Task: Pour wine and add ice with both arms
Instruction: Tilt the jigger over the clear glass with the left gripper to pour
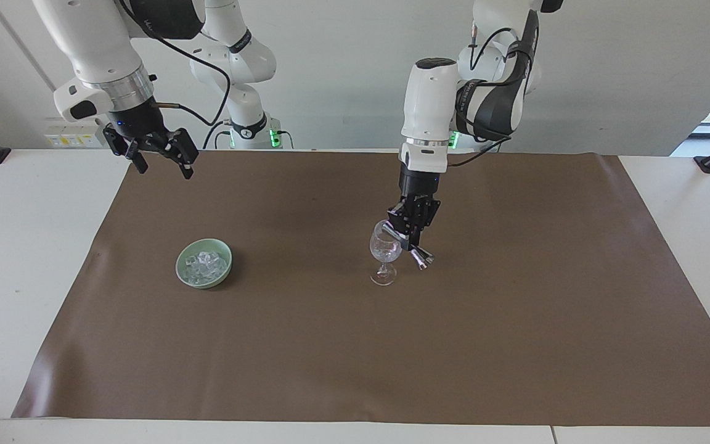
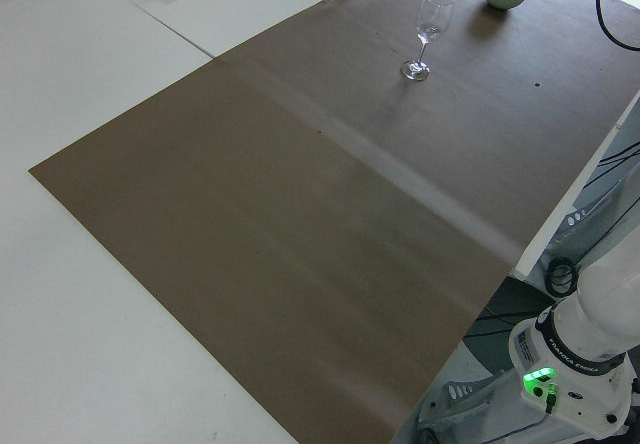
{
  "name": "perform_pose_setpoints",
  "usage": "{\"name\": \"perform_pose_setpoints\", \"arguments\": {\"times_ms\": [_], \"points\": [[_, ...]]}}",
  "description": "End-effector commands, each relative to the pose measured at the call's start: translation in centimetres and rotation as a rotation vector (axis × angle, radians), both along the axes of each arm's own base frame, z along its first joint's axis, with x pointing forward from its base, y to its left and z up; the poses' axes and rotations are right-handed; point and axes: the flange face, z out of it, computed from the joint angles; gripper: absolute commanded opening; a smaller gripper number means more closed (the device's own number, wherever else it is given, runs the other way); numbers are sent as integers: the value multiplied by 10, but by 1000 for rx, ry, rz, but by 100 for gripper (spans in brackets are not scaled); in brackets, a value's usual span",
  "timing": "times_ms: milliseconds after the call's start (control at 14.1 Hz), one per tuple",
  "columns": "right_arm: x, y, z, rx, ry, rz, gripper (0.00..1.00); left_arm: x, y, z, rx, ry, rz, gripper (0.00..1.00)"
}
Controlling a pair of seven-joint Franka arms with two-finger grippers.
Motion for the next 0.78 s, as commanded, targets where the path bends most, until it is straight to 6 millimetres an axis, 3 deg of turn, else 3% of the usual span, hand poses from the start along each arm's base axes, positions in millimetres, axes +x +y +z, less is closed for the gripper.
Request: {"name": "perform_pose_setpoints", "arguments": {"times_ms": [0, 711], "points": [[-2, -2, 1, 16, -5, 16, 100, -7, -2, 9, 49, -49, -23, 0], [-2, -2, 1, 16, -5, 16, 100, -8, -7, 10, 88, -71, -44, 0]]}}
